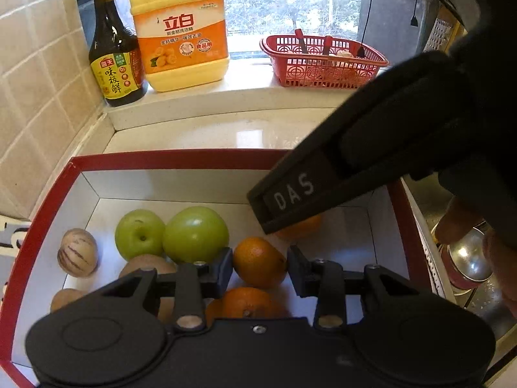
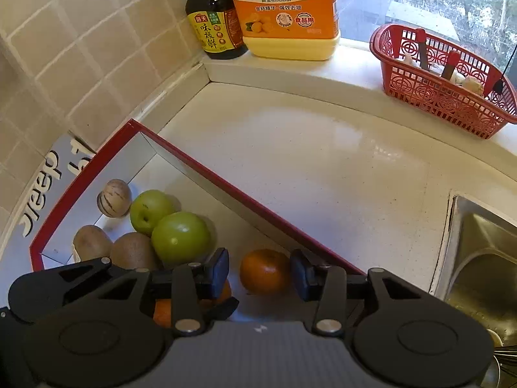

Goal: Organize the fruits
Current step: 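Lower both tangerines into the box and open both tools, then move both tools back to the strawberry and small orange on the mat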

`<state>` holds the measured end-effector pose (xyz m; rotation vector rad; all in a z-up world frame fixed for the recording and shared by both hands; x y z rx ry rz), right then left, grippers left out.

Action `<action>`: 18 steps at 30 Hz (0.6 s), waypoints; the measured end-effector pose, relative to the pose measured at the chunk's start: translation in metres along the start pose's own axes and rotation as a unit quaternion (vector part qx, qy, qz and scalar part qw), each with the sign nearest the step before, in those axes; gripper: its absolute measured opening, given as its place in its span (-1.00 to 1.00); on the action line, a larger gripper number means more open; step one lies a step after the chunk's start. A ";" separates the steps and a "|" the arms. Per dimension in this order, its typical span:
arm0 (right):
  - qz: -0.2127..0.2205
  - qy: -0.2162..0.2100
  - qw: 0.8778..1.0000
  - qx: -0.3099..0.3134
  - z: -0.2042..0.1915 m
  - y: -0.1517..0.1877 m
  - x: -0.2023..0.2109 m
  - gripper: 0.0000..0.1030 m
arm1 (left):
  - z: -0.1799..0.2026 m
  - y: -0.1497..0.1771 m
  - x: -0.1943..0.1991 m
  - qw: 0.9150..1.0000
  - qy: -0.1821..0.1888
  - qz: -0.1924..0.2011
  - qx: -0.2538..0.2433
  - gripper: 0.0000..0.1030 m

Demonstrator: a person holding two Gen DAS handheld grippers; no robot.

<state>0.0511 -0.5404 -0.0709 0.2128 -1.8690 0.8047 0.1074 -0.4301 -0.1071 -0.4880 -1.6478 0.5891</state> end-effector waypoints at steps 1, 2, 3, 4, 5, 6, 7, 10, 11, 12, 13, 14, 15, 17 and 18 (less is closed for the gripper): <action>0.001 0.000 1.000 0.000 -0.001 0.000 -0.001 -0.13 | 0.000 0.001 0.000 1.000 0.000 -0.002 0.002 -0.13; 0.001 -0.002 1.000 -0.003 -0.001 0.000 0.000 -0.13 | 0.001 0.002 -0.001 1.000 -0.001 -0.004 0.002 -0.12; 0.001 -0.005 1.000 -0.008 0.000 -0.001 0.000 -0.12 | 0.001 0.003 0.000 1.000 -0.003 -0.001 0.002 -0.10; 0.000 -0.007 1.000 -0.015 0.001 -0.002 0.000 -0.11 | 0.001 0.004 0.001 1.000 -0.003 0.000 0.004 0.05; -0.004 -0.015 1.000 -0.024 0.004 -0.004 0.001 -0.11 | 0.000 0.004 0.003 1.000 0.003 0.002 0.009 0.27; -0.008 -0.022 0.999 -0.031 0.006 -0.006 0.002 -0.10 | -0.001 0.005 0.005 1.000 0.007 0.006 0.013 0.35; -0.010 -0.028 0.999 -0.039 0.008 -0.008 0.005 -0.10 | -0.003 0.006 0.010 1.000 0.007 0.014 0.018 0.42; 0.001 -0.048 0.997 -0.063 0.016 -0.016 0.020 -0.10 | -0.009 0.012 0.031 0.998 0.020 0.041 0.036 0.43; 0.003 -0.053 0.996 -0.069 0.019 -0.017 0.025 -0.10 | -0.013 0.015 0.041 0.997 0.027 0.054 0.049 0.45; 0.004 -0.059 0.995 -0.075 0.020 -0.018 0.029 -0.07 | -0.017 0.018 0.049 0.996 0.030 0.062 0.060 0.47; 0.006 -0.066 0.994 -0.082 0.022 -0.019 0.034 0.03 | -0.022 0.022 0.060 0.994 0.028 0.072 0.074 0.49; 0.008 -0.067 0.994 -0.085 0.022 -0.019 0.037 0.08 | -0.028 0.026 0.069 0.993 0.025 0.080 0.087 0.50; 0.009 -0.065 0.994 -0.084 0.021 -0.018 0.040 0.11 | -0.034 0.031 0.080 0.991 0.020 0.087 0.103 0.50; 0.013 -0.065 0.995 -0.075 0.016 -0.015 0.046 0.11 | -0.050 0.043 0.102 0.985 0.005 0.098 0.139 0.50; 0.012 -0.068 0.995 -0.072 0.013 -0.013 0.049 0.11 | -0.058 0.052 0.116 0.982 -0.008 0.106 0.156 0.50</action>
Point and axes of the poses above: each gripper's, at about its wrist camera, not at the fingertips, and x roughly against the way its jaws point, z to its right, y to its underside, the point moved 3 cm from there along -x, roughly the way its jaws point, and after that the axes turned 10 degrees about -x, right-handed, at the moved point
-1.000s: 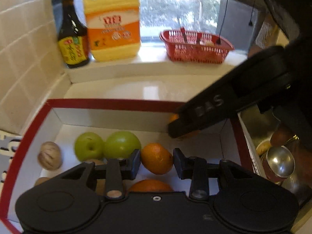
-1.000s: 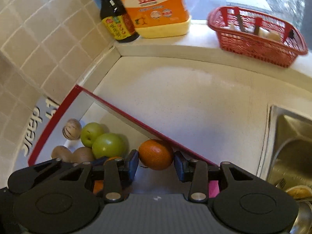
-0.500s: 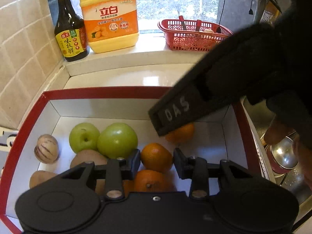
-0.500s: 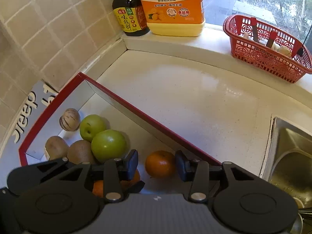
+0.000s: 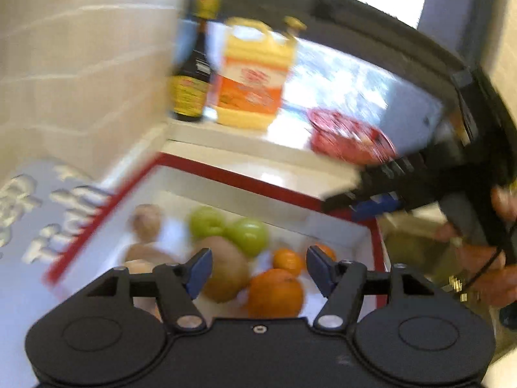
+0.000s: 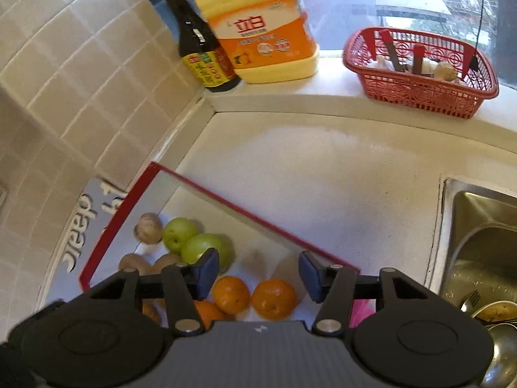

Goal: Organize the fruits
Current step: 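Move both tools back to the strawberry and small orange on the mat, then grasp the strawberry with the right tool while the left grasps the small orange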

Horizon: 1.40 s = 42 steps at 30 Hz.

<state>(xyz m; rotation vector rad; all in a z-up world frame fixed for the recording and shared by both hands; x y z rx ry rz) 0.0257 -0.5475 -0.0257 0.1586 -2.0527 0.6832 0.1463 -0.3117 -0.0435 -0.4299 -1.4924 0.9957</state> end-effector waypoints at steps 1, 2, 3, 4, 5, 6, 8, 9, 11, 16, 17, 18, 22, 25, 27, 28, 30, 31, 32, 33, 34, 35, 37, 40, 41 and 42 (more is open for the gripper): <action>-0.002 -0.004 1.000 0.003 -0.004 0.003 0.003 0.11 | -0.009 0.002 0.013 1.000 -0.013 0.010 0.012 0.50; -0.004 -0.009 1.000 0.008 -0.008 0.007 0.006 0.11 | -0.019 0.005 0.031 0.999 -0.030 0.022 0.026 0.48; -0.004 -0.011 1.000 0.015 -0.014 0.010 0.008 0.10 | -0.027 0.008 0.044 0.998 -0.043 0.031 0.036 0.48; -0.004 -0.013 1.000 0.022 -0.019 0.012 0.011 0.10 | -0.036 0.011 0.060 0.996 -0.059 0.043 0.048 0.48; -0.003 -0.014 0.999 0.029 -0.023 0.015 0.014 0.10 | -0.045 0.016 0.077 0.994 -0.073 0.055 0.061 0.48; -0.003 -0.016 0.999 0.037 -0.030 0.018 0.018 0.10 | -0.053 0.019 0.090 0.992 -0.084 0.064 0.072 0.48; 0.000 -0.020 0.998 0.053 -0.044 0.025 0.025 0.10 | -0.067 0.026 0.114 0.986 -0.110 0.081 0.091 0.48; 0.003 -0.021 0.998 0.062 -0.052 0.028 0.029 0.10 | -0.072 0.032 0.127 0.983 -0.125 0.088 0.101 0.48; 0.009 -0.029 0.996 0.083 -0.069 0.037 0.036 0.11 | -0.079 0.040 0.145 0.979 -0.142 0.097 0.114 0.48; -0.003 -0.060 0.990 0.130 -0.119 0.066 0.034 0.17 | -0.083 0.065 0.175 0.973 -0.172 0.092 0.125 0.48; -0.010 -0.067 0.988 0.138 -0.129 0.074 0.031 0.17 | -0.085 0.071 0.178 0.972 -0.178 0.086 0.125 0.48; -0.018 -0.073 0.986 0.146 -0.138 0.082 0.027 0.17 | -0.085 0.077 0.177 0.972 -0.186 0.073 0.124 0.48; -0.057 -0.094 0.979 0.169 -0.170 0.117 0.009 0.27 | -0.084 0.102 0.161 0.974 -0.194 0.023 0.117 0.47; -0.071 -0.080 0.983 0.152 -0.181 0.140 -0.011 0.39 | -0.082 0.120 0.137 0.977 -0.180 -0.018 0.111 0.47; -0.084 -0.073 0.984 0.138 -0.186 0.155 -0.024 0.39 | -0.079 0.129 0.119 0.979 -0.173 -0.045 0.096 0.47; -0.094 -0.076 0.984 0.134 -0.192 0.163 -0.030 0.39 | -0.079 0.134 0.114 0.981 -0.166 -0.053 0.090 0.47; -0.117 -0.076 0.982 0.129 -0.199 0.179 -0.043 0.39 | -0.080 0.141 0.100 0.983 -0.149 -0.065 0.085 0.47; -0.125 -0.071 0.981 0.129 -0.202 0.186 -0.049 0.39 | -0.081 0.144 0.095 0.984 -0.142 -0.070 0.085 0.44; -0.125 -0.063 0.982 0.130 -0.203 0.190 -0.056 0.39 | -0.083 0.147 0.090 0.984 -0.136 -0.075 0.087 0.40; -0.121 -0.051 0.982 0.132 -0.203 0.193 -0.062 0.39 | -0.085 0.148 0.085 0.984 -0.131 -0.078 0.090 0.37; -0.114 -0.039 0.984 0.132 -0.203 0.195 -0.068 0.39 | -0.088 0.151 0.081 0.985 -0.123 -0.081 0.093 0.34; -0.110 -0.033 0.985 0.131 -0.202 0.195 -0.071 0.39 | -0.088 0.151 0.077 0.985 -0.118 -0.082 0.094 0.34; -0.108 -0.019 0.985 0.130 -0.201 0.196 -0.083 0.39 | -0.089 0.154 0.073 0.987 -0.106 -0.079 0.094 0.32; -0.129 -0.013 0.984 0.123 -0.198 0.200 -0.101 0.37 | -0.090 0.153 0.065 0.988 -0.092 -0.077 0.093 0.20; -0.129 -0.009 0.984 0.123 -0.198 0.201 -0.106 0.37 | -0.090 0.153 0.062 0.988 -0.090 -0.079 0.092 0.15; -0.128 -0.006 0.984 0.125 -0.199 0.202 -0.109 0.38 | -0.090 0.153 0.058 0.988 -0.089 -0.081 0.092 0.12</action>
Point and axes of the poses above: each gripper's, at about its wrist camera, not at the fingertips, and x roughly against the way its jaws point, z to its right, y to its underside, the point moved 3 cm from there along -x, roughly the way its jaws point, and after that the axes turned 10 degrees about -x, right-handed, at the moved point
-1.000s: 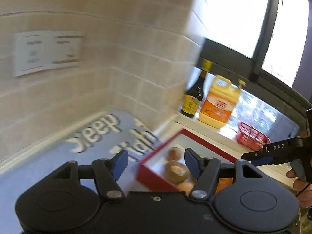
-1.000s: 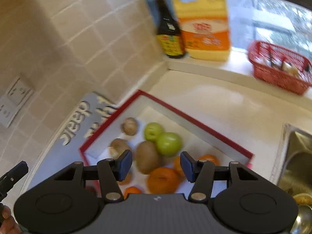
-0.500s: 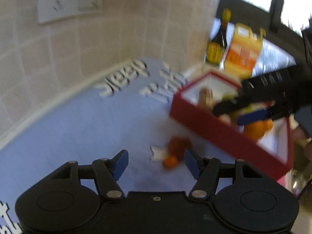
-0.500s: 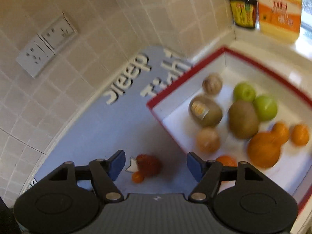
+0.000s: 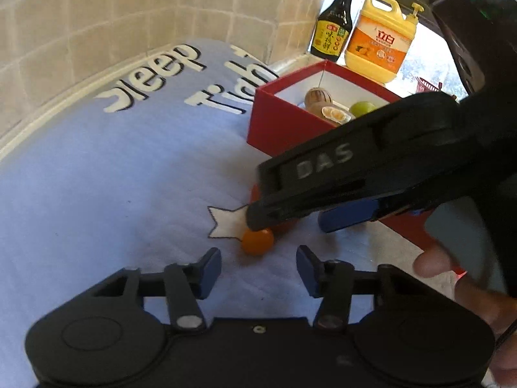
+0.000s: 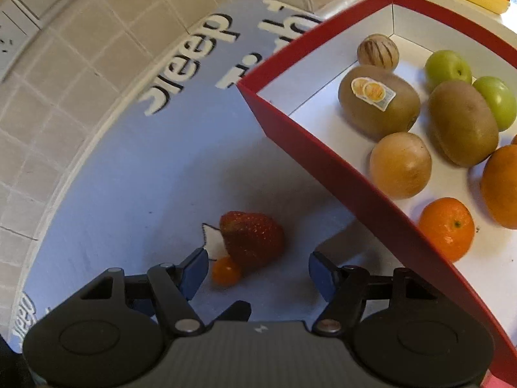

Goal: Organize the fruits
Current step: 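Grasp the strawberry with the right tool while the left grasps the small orange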

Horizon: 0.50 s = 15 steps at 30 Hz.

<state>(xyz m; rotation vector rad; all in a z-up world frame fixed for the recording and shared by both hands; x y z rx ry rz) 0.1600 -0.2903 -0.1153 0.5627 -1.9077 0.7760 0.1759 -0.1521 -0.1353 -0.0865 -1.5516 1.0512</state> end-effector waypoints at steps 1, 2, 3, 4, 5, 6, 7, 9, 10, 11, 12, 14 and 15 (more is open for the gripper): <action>0.001 0.002 1.000 0.003 -0.001 0.000 -0.002 0.40 | 0.001 0.000 -0.004 1.000 -0.001 -0.002 -0.001 0.08; 0.004 0.002 1.000 0.006 -0.002 -0.001 -0.003 0.40 | 0.001 -0.001 -0.007 1.000 -0.005 -0.002 -0.003 0.01; 0.008 0.001 1.000 0.008 -0.002 -0.001 -0.003 0.40 | 0.001 -0.003 -0.009 1.000 -0.006 -0.001 -0.004 -0.03; 0.012 -0.001 1.000 0.010 -0.003 -0.001 -0.002 0.39 | 0.001 -0.004 -0.010 1.000 -0.006 0.002 -0.004 -0.17; 0.015 0.000 1.000 0.012 -0.004 -0.001 -0.003 0.39 | 0.001 -0.005 -0.010 1.000 -0.006 0.004 -0.001 -0.31; 0.014 0.001 1.000 0.012 -0.004 -0.002 -0.005 0.38 | 0.001 -0.006 -0.012 1.000 -0.006 0.006 0.002 -0.37; 0.014 0.003 1.000 0.012 -0.005 -0.003 -0.006 0.31 | 0.001 -0.007 -0.012 1.000 -0.009 0.006 0.003 -0.50; 0.021 0.008 1.000 0.015 -0.005 -0.002 -0.005 0.14 | 0.002 -0.007 -0.012 1.000 -0.014 0.005 0.002 -0.51; 0.022 0.008 1.000 0.017 -0.004 -0.002 -0.005 0.10 | 0.003 -0.007 -0.012 1.000 -0.015 0.005 0.002 -0.51; 0.024 0.008 1.000 0.018 -0.004 -0.002 -0.005 0.08 | 0.003 -0.006 -0.011 1.000 -0.016 0.005 0.002 -0.51; 0.027 0.009 0.999 0.018 -0.003 -0.002 -0.004 0.05 | 0.003 -0.006 -0.011 1.000 -0.017 0.005 0.002 -0.51; 0.030 0.006 0.999 0.018 -0.001 -0.001 -0.003 0.00 | 0.005 -0.005 -0.009 1.000 -0.019 0.004 0.003 -0.51; 0.031 0.003 0.999 0.020 -0.001 0.000 -0.003 -0.14 | 0.006 -0.004 -0.008 1.000 -0.020 0.004 0.004 -0.51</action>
Point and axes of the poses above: each gripper's, at about its wrist camera, not at the fingertips, and x roughly against the way its jaws point, z to its right, y to its underside, the point moved 3 cm from there along -x, roughly the way its jaws point, and after that the axes turned 10 degrees about -x, right-handed, at the moved point
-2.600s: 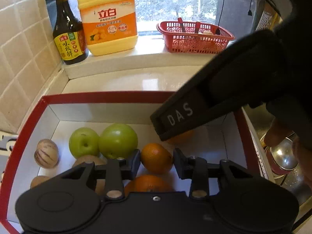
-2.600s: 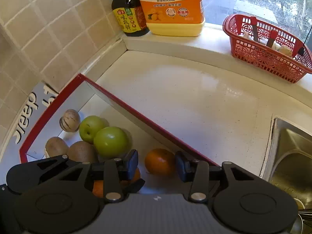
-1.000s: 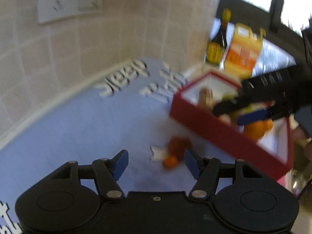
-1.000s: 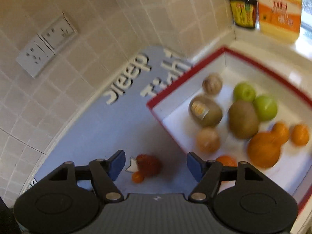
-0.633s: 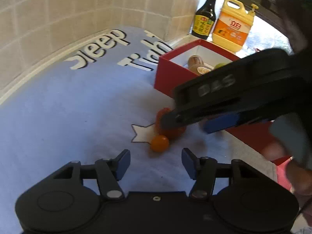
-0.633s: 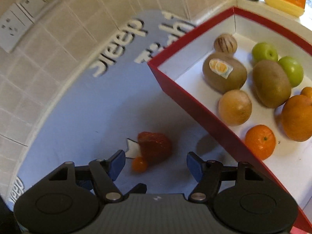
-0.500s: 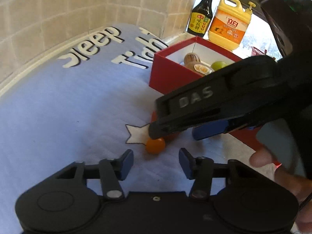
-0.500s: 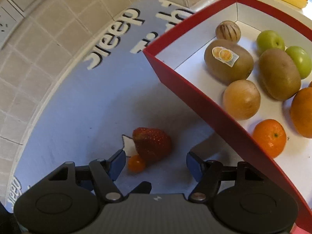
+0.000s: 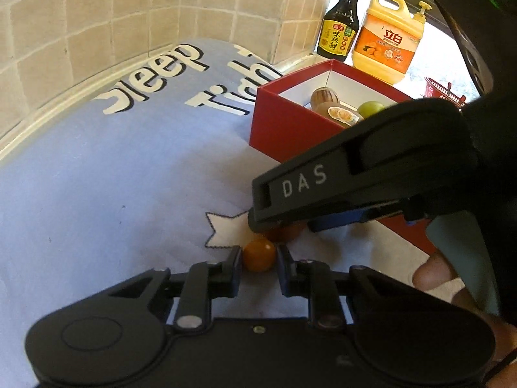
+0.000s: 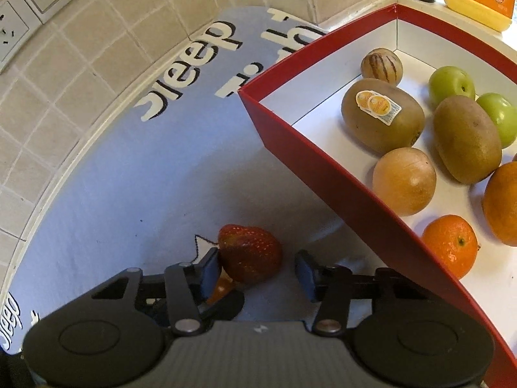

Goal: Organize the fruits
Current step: 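Grasp the strawberry with the right tool while the left grasps the small orange, then carry the strawberry and small orange into the box and open both tools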

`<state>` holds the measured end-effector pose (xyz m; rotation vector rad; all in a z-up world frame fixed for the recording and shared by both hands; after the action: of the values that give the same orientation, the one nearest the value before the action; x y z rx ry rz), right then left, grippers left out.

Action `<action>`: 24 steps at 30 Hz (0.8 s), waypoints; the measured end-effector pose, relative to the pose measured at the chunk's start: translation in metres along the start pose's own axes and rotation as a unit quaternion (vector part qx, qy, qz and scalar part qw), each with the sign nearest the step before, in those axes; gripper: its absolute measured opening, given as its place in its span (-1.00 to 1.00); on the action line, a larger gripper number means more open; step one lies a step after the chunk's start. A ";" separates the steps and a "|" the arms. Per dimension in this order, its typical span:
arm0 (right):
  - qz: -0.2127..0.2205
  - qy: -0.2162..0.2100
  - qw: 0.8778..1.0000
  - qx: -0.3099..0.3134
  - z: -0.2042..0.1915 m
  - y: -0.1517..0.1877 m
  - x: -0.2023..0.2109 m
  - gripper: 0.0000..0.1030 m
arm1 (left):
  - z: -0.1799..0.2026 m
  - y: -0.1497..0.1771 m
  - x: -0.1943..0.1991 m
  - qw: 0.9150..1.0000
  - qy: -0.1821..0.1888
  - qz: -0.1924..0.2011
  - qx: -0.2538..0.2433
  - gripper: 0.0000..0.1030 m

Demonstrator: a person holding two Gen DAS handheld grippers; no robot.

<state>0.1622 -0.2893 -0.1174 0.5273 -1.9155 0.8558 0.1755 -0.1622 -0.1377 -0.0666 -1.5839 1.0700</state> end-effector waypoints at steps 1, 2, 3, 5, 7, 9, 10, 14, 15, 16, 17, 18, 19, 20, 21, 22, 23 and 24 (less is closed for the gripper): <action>0.000 -0.006 1.000 0.002 0.000 0.001 0.002 -0.17 | 0.000 0.000 0.001 1.000 0.000 0.000 -0.001 -0.51; 0.007 -0.003 1.000 0.011 -0.002 0.002 0.005 -0.17 | 0.001 0.001 0.003 1.000 -0.001 0.000 -0.002 -0.51; 0.019 0.001 1.000 0.023 -0.005 0.004 0.010 -0.17 | 0.003 0.001 0.006 1.000 -0.002 0.001 -0.004 -0.51; 0.040 -0.004 0.998 0.045 -0.010 0.006 0.021 -0.17 | 0.006 0.002 0.014 1.000 -0.005 0.006 -0.006 -0.51; 0.044 -0.026 0.998 0.045 -0.012 0.004 0.034 -0.17 | 0.009 0.001 0.023 1.000 -0.010 0.012 -0.006 -0.51; 0.057 -0.046 0.997 0.040 -0.012 0.001 0.054 -0.18 | 0.012 -0.001 0.033 1.000 -0.014 0.020 -0.008 -0.51; 0.067 -0.051 0.996 0.040 -0.012 -0.002 0.063 -0.18 | 0.014 -0.004 0.040 1.000 -0.015 0.025 -0.010 -0.51; 0.130 -0.085 0.987 0.034 0.000 -0.017 0.121 -0.18 | 0.031 -0.021 0.071 0.998 -0.008 0.065 -0.024 -0.52; 0.147 -0.088 0.985 0.031 0.006 -0.022 0.134 -0.18 | 0.036 -0.028 0.078 0.996 -0.004 0.078 -0.030 -0.51; 0.166 -0.089 0.982 0.027 0.014 -0.027 0.149 -0.18 | 0.043 -0.036 0.085 0.995 -0.001 0.092 -0.036 -0.51; 0.179 -0.087 0.980 0.023 0.019 -0.032 0.160 -0.18 | 0.051 -0.043 0.091 0.994 -0.001 0.105 -0.045 -0.52; 0.196 -0.085 0.977 0.015 0.030 -0.037 0.176 -0.18 | 0.059 -0.050 0.096 0.992 -0.001 0.116 -0.054 -0.51; 0.210 -0.083 0.974 0.010 0.040 -0.044 0.189 -0.17 | 0.068 -0.060 0.102 0.989 -0.002 0.131 -0.064 -0.51; 0.222 -0.080 0.972 0.007 0.050 -0.048 0.201 -0.17 | 0.077 -0.068 0.106 0.987 -0.004 0.143 -0.069 -0.52; 0.233 -0.076 0.970 0.005 0.060 -0.053 0.213 -0.18 | 0.084 -0.076 0.108 0.986 -0.005 0.152 -0.072 -0.52; 0.244 -0.070 0.967 0.002 0.071 -0.059 0.223 -0.17 | 0.092 -0.085 0.111 0.984 -0.004 0.161 -0.076 -0.52; 0.258 -0.057 0.965 0.002 0.084 -0.065 0.234 -0.17 | 0.099 -0.093 0.112 0.983 -0.003 0.168 -0.078 -0.52; 0.266 -0.045 0.963 0.004 0.095 -0.067 0.242 -0.17 | 0.107 -0.102 0.111 0.981 0.000 0.174 -0.081 -0.52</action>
<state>0.0392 -0.4068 0.0900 0.0440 -2.1775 1.1921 0.1018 -0.2215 0.0212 -0.4691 -1.6962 1.2041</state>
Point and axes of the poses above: each gripper's, at about its wrist camera, not at the fingertips, and x roughly against the way its jaws point, z to its right, y to its underside, the point moved 3 cm from there along -x, roughly the way its jaws point, and after that the axes turned 10 degrees about -x, right-handed, at the moved point
